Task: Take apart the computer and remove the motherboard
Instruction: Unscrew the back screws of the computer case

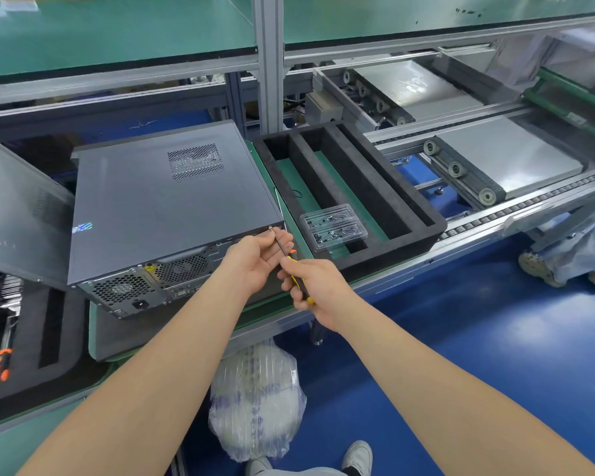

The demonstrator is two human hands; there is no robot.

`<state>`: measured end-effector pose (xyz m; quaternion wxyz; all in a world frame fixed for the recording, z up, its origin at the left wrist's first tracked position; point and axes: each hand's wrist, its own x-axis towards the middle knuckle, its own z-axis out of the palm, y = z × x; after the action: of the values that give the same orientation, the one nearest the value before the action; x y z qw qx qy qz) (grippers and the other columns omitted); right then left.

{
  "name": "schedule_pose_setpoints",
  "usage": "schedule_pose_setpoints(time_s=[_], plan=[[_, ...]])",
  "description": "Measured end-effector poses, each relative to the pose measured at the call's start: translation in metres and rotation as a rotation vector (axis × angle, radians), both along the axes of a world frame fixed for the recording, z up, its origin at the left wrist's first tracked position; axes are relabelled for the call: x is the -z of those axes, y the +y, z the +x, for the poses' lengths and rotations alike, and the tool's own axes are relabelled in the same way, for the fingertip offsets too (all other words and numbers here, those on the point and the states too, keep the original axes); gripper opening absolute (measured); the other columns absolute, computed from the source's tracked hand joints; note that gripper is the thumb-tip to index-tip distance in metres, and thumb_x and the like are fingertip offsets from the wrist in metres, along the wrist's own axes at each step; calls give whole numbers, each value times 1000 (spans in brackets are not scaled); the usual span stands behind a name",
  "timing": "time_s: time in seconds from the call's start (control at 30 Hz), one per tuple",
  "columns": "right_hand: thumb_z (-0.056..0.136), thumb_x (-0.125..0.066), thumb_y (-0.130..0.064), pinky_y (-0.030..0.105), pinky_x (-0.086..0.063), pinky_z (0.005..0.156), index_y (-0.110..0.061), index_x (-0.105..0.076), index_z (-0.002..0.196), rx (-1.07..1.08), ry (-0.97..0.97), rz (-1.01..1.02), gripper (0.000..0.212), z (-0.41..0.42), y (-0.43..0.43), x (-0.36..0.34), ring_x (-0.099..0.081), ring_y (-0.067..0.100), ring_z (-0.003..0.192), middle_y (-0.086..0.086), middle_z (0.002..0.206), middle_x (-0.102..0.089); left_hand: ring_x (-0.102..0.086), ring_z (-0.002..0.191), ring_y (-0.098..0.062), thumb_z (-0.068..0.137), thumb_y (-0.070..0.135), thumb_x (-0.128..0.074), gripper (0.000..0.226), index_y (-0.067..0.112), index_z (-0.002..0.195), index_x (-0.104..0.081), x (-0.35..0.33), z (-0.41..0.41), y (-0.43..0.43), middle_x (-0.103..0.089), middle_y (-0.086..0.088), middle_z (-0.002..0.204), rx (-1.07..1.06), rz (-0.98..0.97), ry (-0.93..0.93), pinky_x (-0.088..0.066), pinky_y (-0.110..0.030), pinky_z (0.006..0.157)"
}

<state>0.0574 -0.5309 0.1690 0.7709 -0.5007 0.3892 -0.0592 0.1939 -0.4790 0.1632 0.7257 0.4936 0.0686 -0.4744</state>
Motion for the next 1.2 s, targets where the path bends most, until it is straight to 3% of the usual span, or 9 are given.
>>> schedule_pose_setpoints(time_s=[0.1,0.2,0.27,0.37,0.53,0.63,0.8,1.0,1.2], plan=[[93,-74,-24,25,-43,42,-4,-63,88,12,145,-488,23,1,-2,2,-55,12,46,9,70,-68,-77,86,-23,106,2,-47,19,-1,106,-66,-1,0,1,-78,-13,89,14,-5,-9,-64,-34,77],[93,-72,-28,30,-51,57,-17,-53,88,-90,363,-1064,22,5,-3,5,-63,18,69,4,82,-66,-78,84,-22,102,5,-59,12,0,109,-67,0,-1,1,-78,-14,95,29,15,-33,-65,-34,73],[96,-70,-30,39,-59,70,-21,-51,99,-143,420,-1227,20,7,-4,9,-65,22,82,3,93,-65,-78,83,-21,99,5,-64,13,-1,110,-67,1,-3,-2,-77,-14,96,21,32,-62,-65,-33,72],[93,-72,-37,29,-52,59,-15,-58,95,-99,296,-1008,26,6,-8,10,-63,14,71,0,84,-66,-78,75,-20,96,1,-66,9,-3,104,-68,3,-3,-5,-78,-13,85,-13,36,-81,-64,-29,67],[105,-53,-45,18,-20,39,-3,-66,100,-94,-11,256,44,-2,-15,-3,-37,8,42,7,71,-54,-78,79,-19,100,3,-61,13,-1,110,-68,4,0,-4,-80,-10,90,17,44,-64,-64,-33,61],[108,-48,-38,17,-14,43,-6,-61,98,-105,-105,446,36,-3,-15,-5,-31,6,41,5,72,-51,-78,77,-17,104,5,-53,15,4,106,-68,1,0,-3,-80,-7,89,65,31,-48,-62,-32,55],[103,-62,-25,24,-29,39,6,-64,102,-86,28,-135,31,3,-7,-1,-42,13,44,10,69,-57,-78,86,-25,105,-1,-45,22,-5,110,-65,2,2,-2,-79,-17,95,14,-71,31,-65,-33,76],[92,-74,-36,34,-58,56,-12,-63,85,-111,280,-852,27,8,-1,5,-67,21,64,7,78,-69,-78,89,-29,105,12,-48,26,-4,111,-67,2,-2,-5,-78,-19,101,-46,-80,46,-65,-36,75],[91,-77,-36,18,-41,55,-28,-53,78,-95,292,-977,28,8,-1,15,-61,9,66,-9,75,-63,-79,87,-27,102,17,-53,22,1,105,-69,4,-9,-8,-78,-17,100,-97,-38,85,-65,-35,73]])
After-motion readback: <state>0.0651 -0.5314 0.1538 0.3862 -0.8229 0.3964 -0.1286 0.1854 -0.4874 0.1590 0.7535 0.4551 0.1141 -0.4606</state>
